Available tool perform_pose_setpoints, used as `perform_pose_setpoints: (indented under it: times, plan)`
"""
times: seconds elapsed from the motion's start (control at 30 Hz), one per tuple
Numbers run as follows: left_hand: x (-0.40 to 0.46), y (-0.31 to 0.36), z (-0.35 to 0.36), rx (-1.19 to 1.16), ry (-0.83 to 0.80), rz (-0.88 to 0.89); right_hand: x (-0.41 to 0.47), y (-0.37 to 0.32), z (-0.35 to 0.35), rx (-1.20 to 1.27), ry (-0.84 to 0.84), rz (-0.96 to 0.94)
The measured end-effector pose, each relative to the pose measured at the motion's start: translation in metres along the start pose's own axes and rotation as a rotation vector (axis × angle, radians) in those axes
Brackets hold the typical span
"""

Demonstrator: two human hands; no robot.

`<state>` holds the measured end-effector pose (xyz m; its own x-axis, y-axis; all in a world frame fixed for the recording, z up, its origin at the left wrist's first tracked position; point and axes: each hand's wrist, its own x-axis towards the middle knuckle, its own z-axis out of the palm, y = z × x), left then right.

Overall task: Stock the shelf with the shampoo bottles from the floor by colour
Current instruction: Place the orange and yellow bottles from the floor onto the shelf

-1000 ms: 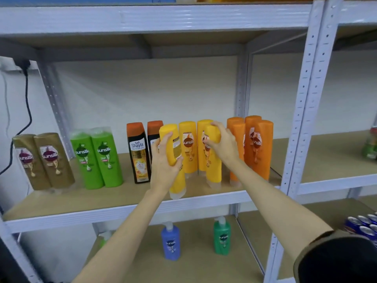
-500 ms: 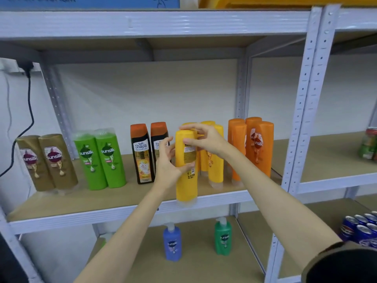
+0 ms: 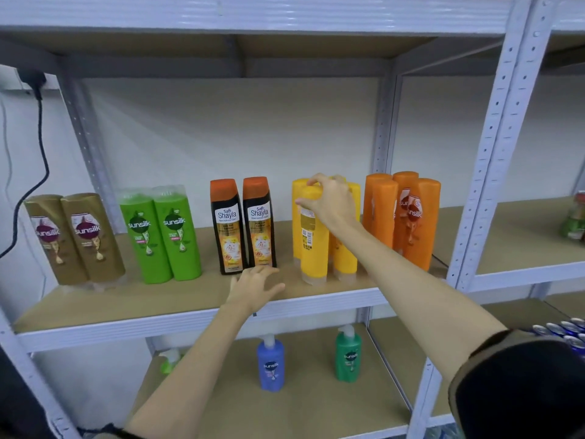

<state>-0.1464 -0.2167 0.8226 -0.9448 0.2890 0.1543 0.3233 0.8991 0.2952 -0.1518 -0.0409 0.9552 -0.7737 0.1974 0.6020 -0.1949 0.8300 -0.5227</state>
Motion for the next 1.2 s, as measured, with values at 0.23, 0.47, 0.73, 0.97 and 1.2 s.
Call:
perform_pose_setpoints:
  times: [0.23,0.47,0.73,0.97,1.2]
  plan:
    - [-0.001,-0.001,0.016,0.036,-0.088,-0.039,0.014,-0.003,0.002,-0.124,-0.058,0.066]
    - [-0.004,-0.002,0.017,0.018,-0.09,-0.028,0.01,-0.001,-0.002,-0.101,-0.094,0.064]
    - [-0.031,0.001,0.013,-0.12,0.122,0.087,-0.049,-0.003,-0.023,-0.089,-0.021,0.076]
    - [-0.071,0.017,0.052,-0.324,0.107,0.343,-0.143,0.041,-0.006,-0.053,-0.226,0.25]
    - [-0.11,0.008,0.154,-0.399,-0.203,0.249,-0.259,0.126,0.034,-0.097,-0.583,0.538]
